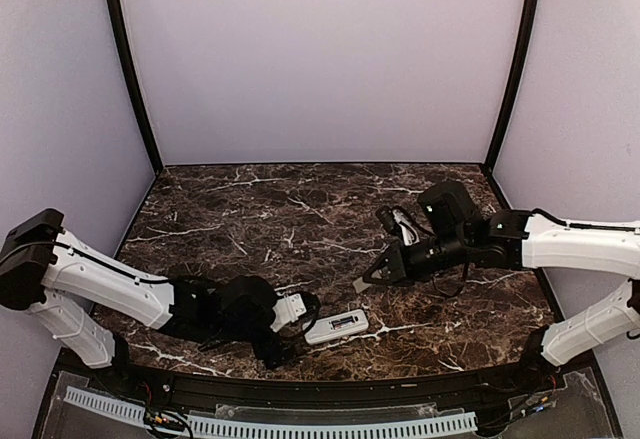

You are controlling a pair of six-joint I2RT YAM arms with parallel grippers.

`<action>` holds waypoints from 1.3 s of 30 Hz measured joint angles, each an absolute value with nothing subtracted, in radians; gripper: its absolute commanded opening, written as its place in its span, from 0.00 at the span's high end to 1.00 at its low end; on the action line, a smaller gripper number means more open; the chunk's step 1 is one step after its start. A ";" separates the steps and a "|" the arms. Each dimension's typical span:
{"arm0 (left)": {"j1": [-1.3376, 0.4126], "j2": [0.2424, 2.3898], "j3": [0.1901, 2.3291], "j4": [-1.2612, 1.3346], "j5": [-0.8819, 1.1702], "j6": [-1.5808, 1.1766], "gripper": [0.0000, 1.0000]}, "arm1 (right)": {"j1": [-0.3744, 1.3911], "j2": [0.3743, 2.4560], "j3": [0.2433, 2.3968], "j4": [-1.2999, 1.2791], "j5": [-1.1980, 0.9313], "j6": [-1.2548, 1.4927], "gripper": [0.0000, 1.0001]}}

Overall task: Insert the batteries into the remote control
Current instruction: Hold the remote control without the battery cover at the center of the board.

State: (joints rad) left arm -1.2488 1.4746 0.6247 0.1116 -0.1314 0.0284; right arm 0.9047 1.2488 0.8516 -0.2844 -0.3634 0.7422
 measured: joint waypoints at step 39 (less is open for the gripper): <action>-1.188 1.700 0.614 0.422 0.029 0.014 0.79 | 0.882 1.594 0.773 0.009 -0.552 0.715 1.00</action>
State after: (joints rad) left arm -1.1877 1.7000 0.6144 0.4221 0.0292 0.0143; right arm 0.8822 1.5944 0.7727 0.0093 -0.5522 0.7155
